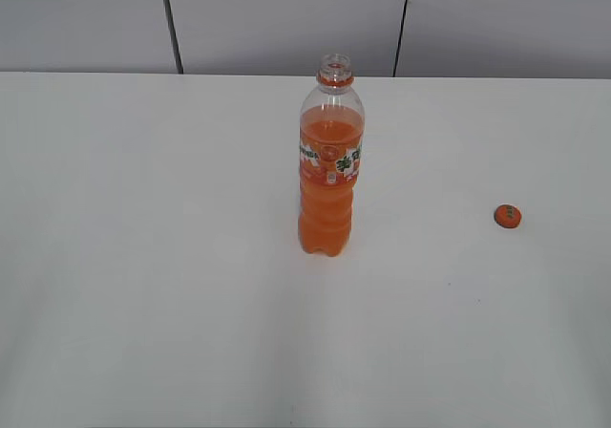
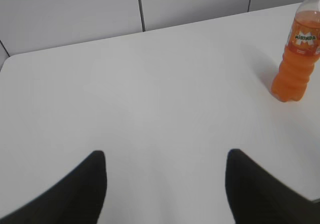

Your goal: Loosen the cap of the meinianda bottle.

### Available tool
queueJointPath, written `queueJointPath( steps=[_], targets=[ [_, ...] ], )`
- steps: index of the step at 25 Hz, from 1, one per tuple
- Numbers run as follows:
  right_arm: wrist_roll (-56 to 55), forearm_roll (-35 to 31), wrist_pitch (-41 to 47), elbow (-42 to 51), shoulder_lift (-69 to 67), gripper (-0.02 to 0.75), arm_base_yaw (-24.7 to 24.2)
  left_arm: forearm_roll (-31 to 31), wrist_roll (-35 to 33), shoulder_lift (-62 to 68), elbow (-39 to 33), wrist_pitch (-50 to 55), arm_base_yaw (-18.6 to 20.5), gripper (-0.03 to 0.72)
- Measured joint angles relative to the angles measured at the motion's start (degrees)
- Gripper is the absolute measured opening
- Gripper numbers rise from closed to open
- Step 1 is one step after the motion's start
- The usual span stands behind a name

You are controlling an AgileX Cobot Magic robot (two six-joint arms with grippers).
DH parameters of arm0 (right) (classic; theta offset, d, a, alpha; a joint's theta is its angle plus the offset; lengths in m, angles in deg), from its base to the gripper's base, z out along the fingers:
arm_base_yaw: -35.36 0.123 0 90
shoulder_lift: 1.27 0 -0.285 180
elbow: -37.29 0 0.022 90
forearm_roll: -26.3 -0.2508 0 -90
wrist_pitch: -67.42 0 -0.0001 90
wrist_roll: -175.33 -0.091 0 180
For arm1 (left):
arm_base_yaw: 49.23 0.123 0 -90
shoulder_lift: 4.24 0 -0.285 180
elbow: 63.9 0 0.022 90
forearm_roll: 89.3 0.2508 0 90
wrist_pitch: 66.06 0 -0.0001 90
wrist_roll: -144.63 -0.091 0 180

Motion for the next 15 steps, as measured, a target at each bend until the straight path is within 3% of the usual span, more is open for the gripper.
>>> queueJointPath(
  steps=[15],
  targets=[
    [0.15,0.0,0.0,0.17,0.0,0.586,0.0,3.37,0.0,0.0,0.0,-0.05,0.0,0.454]
  ],
)
